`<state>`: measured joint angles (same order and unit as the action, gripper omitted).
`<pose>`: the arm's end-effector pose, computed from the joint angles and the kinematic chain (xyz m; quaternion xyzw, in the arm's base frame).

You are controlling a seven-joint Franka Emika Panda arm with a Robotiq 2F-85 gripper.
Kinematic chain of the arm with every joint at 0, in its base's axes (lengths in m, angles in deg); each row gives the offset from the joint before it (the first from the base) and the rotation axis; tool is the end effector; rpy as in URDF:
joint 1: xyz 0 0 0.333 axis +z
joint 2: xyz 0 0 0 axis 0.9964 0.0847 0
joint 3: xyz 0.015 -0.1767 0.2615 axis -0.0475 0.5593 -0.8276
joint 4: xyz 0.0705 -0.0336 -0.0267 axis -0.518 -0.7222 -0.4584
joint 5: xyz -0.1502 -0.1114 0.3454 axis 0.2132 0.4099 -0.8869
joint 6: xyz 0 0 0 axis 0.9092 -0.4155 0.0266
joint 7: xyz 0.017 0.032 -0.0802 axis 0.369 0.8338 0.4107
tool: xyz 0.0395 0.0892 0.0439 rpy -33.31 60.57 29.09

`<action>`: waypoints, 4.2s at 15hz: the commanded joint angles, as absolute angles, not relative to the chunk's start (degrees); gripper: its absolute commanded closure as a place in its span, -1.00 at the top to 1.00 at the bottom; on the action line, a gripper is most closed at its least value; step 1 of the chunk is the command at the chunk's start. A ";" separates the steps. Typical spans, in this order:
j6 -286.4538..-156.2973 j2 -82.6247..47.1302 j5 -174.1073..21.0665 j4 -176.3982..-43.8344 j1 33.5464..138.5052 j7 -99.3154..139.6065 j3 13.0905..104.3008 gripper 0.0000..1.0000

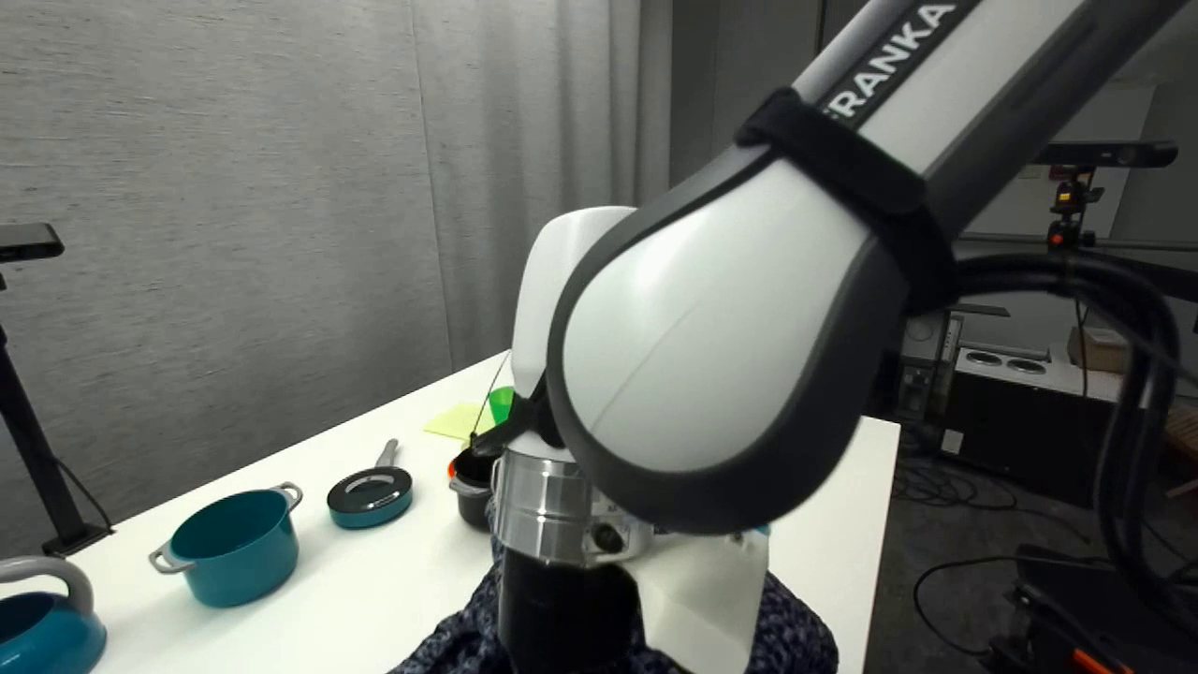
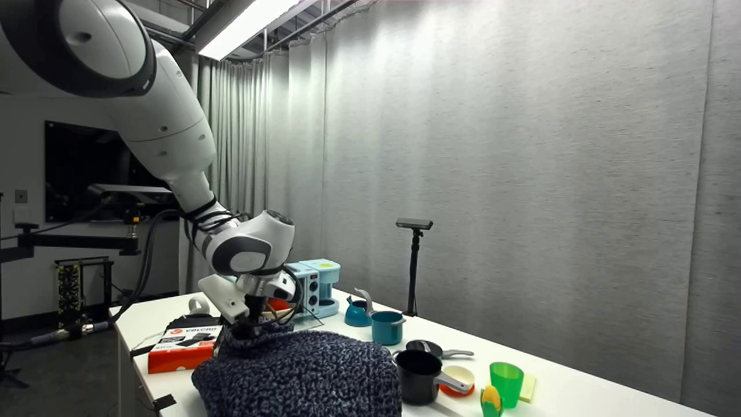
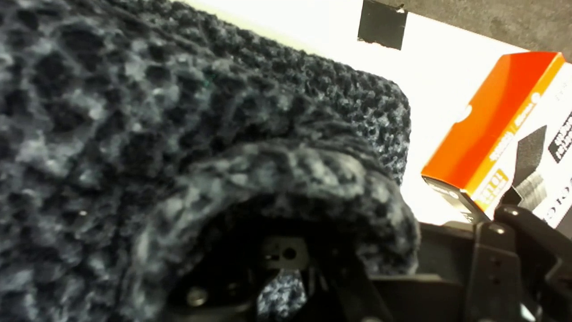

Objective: Fold the fleece blanket in half

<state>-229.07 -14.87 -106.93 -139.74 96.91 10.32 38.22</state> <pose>0.5095 0.2702 0.2571 -0.9768 -0.0918 0.0322 0.1908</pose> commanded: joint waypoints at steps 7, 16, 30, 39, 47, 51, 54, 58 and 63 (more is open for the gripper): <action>-232.87 -14.55 -102.90 -140.26 97.39 11.40 37.46 0.13; -238.12 -15.36 -102.72 -140.71 98.17 16.42 37.32 1.00; -222.80 -29.20 -79.79 -137.85 95.73 36.69 48.81 1.00; -227.66 -20.35 -86.07 -135.29 91.06 33.73 50.94 1.00; -229.58 -12.42 -97.67 -131.76 87.95 22.36 48.42 0.17; -227.42 -11.62 -98.54 -130.69 87.56 18.50 47.33 -0.47; -225.84 -11.92 -99.13 -130.76 87.56 15.67 46.02 -0.91; -224.30 -13.01 -99.56 -131.11 88.05 12.64 44.13 -1.00; -223.87 -13.89 -101.20 -130.54 88.38 8.32 41.09 -0.98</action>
